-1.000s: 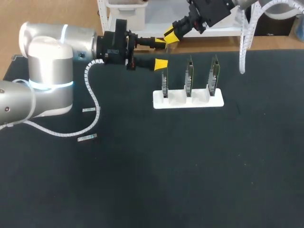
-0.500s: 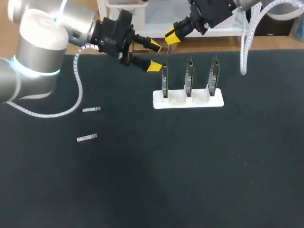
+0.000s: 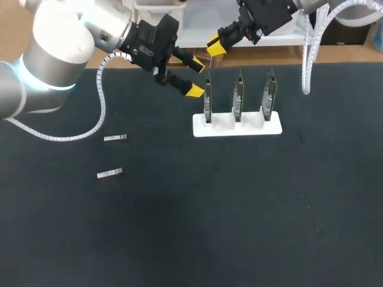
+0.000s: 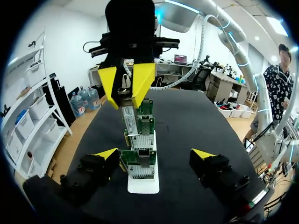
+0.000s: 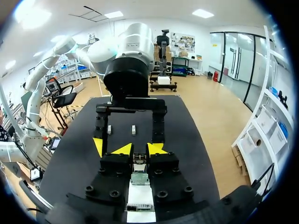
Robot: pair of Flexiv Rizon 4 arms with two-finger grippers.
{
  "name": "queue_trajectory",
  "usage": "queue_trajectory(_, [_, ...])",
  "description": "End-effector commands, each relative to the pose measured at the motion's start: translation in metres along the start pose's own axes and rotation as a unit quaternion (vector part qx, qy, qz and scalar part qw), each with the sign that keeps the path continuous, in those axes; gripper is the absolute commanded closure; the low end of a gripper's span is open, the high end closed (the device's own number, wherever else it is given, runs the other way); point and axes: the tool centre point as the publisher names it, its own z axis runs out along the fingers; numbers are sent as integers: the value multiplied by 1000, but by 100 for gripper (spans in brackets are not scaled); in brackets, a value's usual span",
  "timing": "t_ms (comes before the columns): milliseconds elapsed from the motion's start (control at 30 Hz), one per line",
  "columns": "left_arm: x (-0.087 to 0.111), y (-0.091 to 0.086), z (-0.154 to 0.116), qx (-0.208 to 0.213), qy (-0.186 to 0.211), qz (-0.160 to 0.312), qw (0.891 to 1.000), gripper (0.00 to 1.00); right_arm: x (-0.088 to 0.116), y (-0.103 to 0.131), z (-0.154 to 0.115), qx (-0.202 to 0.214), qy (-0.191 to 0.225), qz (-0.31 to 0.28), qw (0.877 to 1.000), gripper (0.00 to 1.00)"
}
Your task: Pick up the optical module with the left hand, and insert it into the network port with the right hand.
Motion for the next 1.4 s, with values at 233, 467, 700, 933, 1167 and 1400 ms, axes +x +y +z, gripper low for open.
queue_trajectory(233, [6, 0, -2, -3, 14, -15, 1000, 0, 0, 3, -1, 2, 2, 0, 1000, 100])
queue_trajectory(467, [8, 0, -1, -10, 17, -30, 999, 0, 0, 4, 0, -2, 2, -1, 1000, 100])
queue_trajectory(700, [7, 2, 1, -12, 16, -35, 999, 0, -1, 5, -1, -6, 2, 0, 1000, 100])
queue_trajectory(933, [7, 2, 1, -12, 13, -35, 999, 0, 1, 7, -1, -17, 3, -3, 1000, 100])
queue_trajectory(1167, [7, 2, 1, -12, 13, -35, 999, 0, 2, 9, -1, -32, 6, -7, 999, 100])
queue_trajectory(1400, [7, 2, 1, -12, 13, -35, 999, 0, 3, 10, 3, -38, 11, -8, 999, 100])
